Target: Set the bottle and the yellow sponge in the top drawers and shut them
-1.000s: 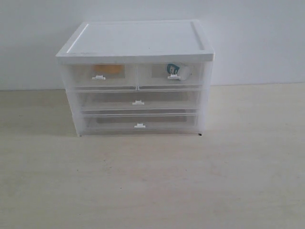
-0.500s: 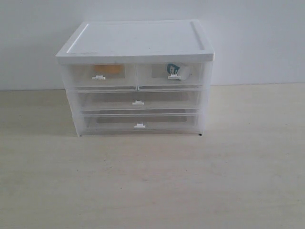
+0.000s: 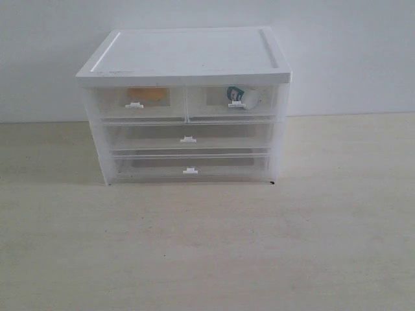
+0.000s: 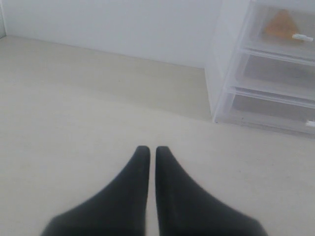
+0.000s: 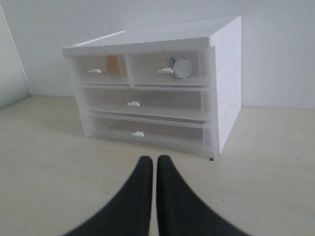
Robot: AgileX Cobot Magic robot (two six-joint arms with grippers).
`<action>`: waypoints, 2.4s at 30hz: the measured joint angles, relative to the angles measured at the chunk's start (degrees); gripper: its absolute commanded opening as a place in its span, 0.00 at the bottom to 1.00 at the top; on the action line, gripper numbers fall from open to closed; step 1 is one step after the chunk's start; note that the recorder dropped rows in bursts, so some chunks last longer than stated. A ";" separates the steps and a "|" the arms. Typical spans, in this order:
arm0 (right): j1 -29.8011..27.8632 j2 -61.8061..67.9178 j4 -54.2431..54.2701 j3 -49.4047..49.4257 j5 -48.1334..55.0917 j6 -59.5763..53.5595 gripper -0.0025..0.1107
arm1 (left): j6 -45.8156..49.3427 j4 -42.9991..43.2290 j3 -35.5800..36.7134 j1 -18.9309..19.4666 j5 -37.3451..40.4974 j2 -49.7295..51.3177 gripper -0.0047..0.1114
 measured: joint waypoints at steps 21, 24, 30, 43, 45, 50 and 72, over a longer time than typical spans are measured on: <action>-14.27 -1.17 -3.30 0.25 12.76 -2.31 0.02 | 0.00 0.00 0.00 0.00 0.00 0.00 0.07; -14.27 -1.17 -3.54 0.25 12.76 -2.31 0.02 | 0.00 0.00 0.00 0.00 0.00 0.00 0.07; -14.27 -1.17 -3.54 0.25 12.76 -2.31 0.02 | 0.00 0.00 0.00 0.00 0.00 0.00 0.07; -14.37 -1.17 -3.54 0.25 12.76 -2.20 0.02 | 0.00 0.00 0.00 0.00 0.00 0.00 0.07; -14.37 -1.17 -3.54 0.25 12.76 -2.20 0.02 | 0.00 0.00 0.00 0.00 0.00 0.00 0.07; -14.58 -1.17 -3.54 0.25 12.76 -2.20 0.02 | 0.00 0.00 0.00 0.00 0.00 0.00 0.07; -14.58 -1.17 -3.54 0.25 12.76 -2.10 0.02 | 0.00 0.00 0.00 0.00 0.00 0.00 0.07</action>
